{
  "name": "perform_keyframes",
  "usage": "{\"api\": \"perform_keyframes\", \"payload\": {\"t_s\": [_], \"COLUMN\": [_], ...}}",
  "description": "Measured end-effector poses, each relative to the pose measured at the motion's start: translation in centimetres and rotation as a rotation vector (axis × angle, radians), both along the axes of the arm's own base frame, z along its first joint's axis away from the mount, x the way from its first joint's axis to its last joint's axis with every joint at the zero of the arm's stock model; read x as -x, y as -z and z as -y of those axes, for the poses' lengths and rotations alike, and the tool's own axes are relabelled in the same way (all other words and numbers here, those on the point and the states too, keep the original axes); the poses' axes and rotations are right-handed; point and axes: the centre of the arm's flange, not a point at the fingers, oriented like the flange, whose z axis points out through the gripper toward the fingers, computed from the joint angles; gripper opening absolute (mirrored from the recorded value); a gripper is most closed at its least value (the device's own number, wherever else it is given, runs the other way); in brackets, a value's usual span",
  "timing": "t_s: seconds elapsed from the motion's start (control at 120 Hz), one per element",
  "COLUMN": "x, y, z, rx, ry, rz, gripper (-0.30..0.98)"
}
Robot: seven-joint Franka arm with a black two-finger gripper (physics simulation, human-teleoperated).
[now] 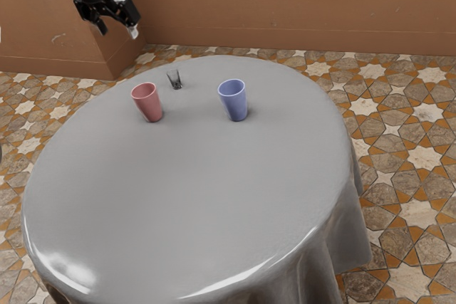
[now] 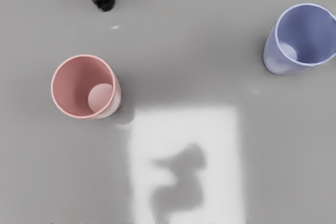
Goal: Place the right cup onto the left cup
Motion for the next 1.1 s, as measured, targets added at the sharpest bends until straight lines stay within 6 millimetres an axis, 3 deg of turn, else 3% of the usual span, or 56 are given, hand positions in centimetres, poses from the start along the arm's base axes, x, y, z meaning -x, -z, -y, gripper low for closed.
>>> {"api": "perform_keyframes", "payload": {"t_s": [0.142,0.225,0.35,0.458,0.567,0.733,0.842,0.983,1.1], "x": [-0.1,-2.6,-6.5,-7.8,-8.5,-9.1,-9.6,-10.7,-11.3], "y": [0.6,2.7,7.4,11.9,16.6,20.6,21.3,20.2,21.7], "z": [2.9,6.2,13.4,18.4,21.1,24.4,24.7,20.6,19.9], "rx": [-0.002,-0.017,-0.011,0.018,0.033,0.057,0.047,0.027,0.017], "ry": [0.067,0.116,0.181,0.169,0.089,-0.034,-0.108,-0.215,-0.257], "rz": [-0.029,-0.039,-0.064,-0.112,-0.17,-0.17,-0.142,-0.1,-0.102], "gripper": [0.67,0.67,0.67,0.67,0.67,0.67,0.67,0.67,0.67]}}
